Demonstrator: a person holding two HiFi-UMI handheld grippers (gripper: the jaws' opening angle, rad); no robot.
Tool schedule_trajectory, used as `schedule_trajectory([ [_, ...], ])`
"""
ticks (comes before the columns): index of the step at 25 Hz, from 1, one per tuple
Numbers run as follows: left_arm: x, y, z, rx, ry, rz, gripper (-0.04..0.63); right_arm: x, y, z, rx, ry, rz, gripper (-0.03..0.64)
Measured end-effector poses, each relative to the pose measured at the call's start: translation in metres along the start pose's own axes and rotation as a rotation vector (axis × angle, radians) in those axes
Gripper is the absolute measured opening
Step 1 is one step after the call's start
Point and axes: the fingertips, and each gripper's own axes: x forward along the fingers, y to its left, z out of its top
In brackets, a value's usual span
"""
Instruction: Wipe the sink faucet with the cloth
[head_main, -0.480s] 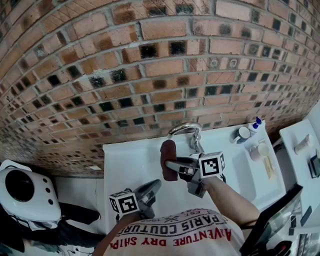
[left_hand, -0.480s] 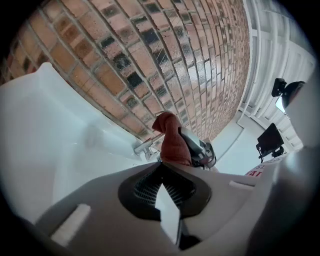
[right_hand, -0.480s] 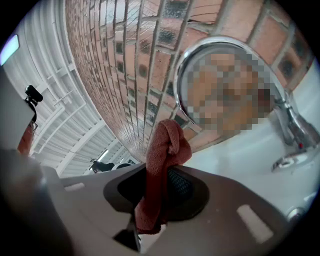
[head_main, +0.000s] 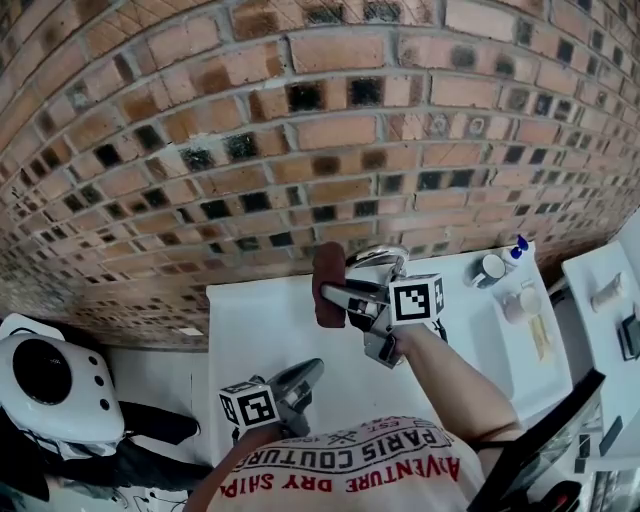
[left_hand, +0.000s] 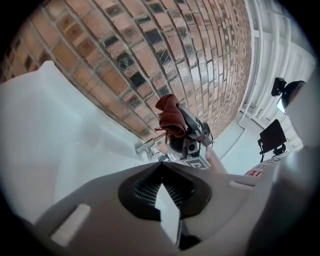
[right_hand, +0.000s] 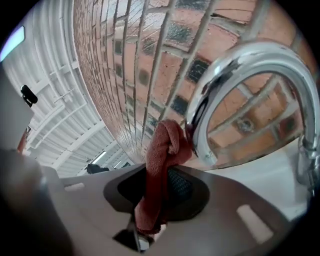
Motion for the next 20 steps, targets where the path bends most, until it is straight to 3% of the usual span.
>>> schedule_trajectory([
  [6,-0.002,0.007,0.001,0.009,-0.008,0.013,0.0,-0.001,-0.026,0.005,0.063,-0.033,-0.043,0.089],
  [11,0.0,0.007,-0.003,-0.008,0.003,0.0,0.0,0.001,-0.029,0.005,0.098,-0.05,-0.018,0.089],
  [20,0.0,0.003,-0.005,-0.005,0.007,0.001,0.0,-0.008,-0.026,0.01,0.102,-0.056,-0.051,0.089],
])
